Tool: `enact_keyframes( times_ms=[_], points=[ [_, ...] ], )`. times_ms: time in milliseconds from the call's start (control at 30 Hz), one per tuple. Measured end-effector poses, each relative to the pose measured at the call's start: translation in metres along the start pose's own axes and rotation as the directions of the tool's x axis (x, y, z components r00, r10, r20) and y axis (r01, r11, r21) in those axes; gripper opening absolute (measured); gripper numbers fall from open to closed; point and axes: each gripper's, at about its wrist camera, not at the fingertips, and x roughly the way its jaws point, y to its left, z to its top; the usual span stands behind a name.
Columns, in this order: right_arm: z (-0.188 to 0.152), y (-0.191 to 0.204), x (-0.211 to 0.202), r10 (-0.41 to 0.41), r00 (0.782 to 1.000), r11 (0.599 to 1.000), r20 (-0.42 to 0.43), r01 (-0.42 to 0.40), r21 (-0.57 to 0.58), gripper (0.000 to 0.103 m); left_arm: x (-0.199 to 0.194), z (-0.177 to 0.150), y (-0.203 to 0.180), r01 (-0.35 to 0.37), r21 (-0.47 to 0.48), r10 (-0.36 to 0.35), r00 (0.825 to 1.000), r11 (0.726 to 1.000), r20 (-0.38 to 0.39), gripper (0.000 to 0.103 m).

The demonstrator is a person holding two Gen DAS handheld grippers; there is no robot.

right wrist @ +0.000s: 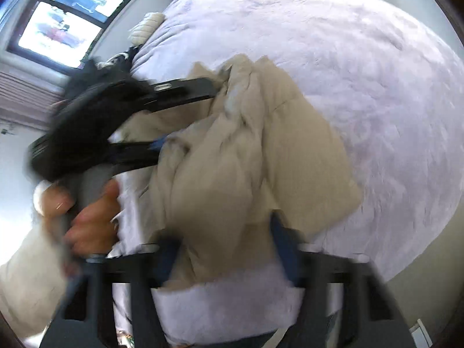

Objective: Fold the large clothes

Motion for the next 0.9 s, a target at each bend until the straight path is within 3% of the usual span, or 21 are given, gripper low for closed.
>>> enact_keyframes(
  times_ms=[67, 133, 200, 267, 367, 567, 800, 900],
  points=[
    [0.006, -0.012, -0.001, -0.024, 1.0, 1.0, 0.017, 0.024, 0.02, 0.015, -0.024, 0.011, 0.006, -0.065, 0.04, 0.061, 0.994, 0.997, 0.087, 0.078],
    [0.005, -0.027, -0.002, -0.058, 0.998, 0.998, 0.021, 0.057, 0.037, 0.015, -0.044, 0.017, 0.015, -0.157, 0.051, 0.147, 0.975, 0.986, 0.166, 0.078],
    [0.002, -0.046, -0.002, -0.073, 0.997, 0.993, 0.015, 0.071, 0.09, 0.015, -0.051, 0.029, 0.033, -0.253, 0.02, 0.245, 0.951, 0.967, 0.191, 0.078],
    [-0.005, -0.064, -0.002, -0.063, 0.998, 0.986, 0.009, 0.061, 0.153, 0.015, -0.056, 0.031, 0.061, -0.298, -0.02, 0.296, 0.938, 0.954, 0.182, 0.078],
    [-0.009, -0.092, 0.01, -0.032, 0.999, 0.972, 0.005, 0.03, 0.235, 0.015, -0.008, 0.041, 0.052, -0.315, -0.043, 0.318, 0.934, 0.948, 0.162, 0.078],
    [-0.016, -0.121, 0.019, -0.005, 1.0, 0.955, -0.004, 0.006, 0.297, 0.015, 0.064, 0.05, 0.034, -0.427, 0.068, 0.421, 0.903, 0.902, 0.087, 0.078],
    [-0.017, -0.147, 0.016, 0.055, 0.998, 0.923, -0.015, -0.045, 0.382, 0.016, 0.075, 0.064, 0.03, -0.446, 0.057, 0.444, 0.895, 0.893, 0.05, 0.078],
    [-0.018, -0.141, -0.001, 0.025, 1.0, 0.928, -0.018, -0.016, 0.373, 0.021, 0.07, 0.061, 0.029, -0.455, 0.049, 0.453, 0.89, 0.889, 0.05, 0.078]
  ],
)
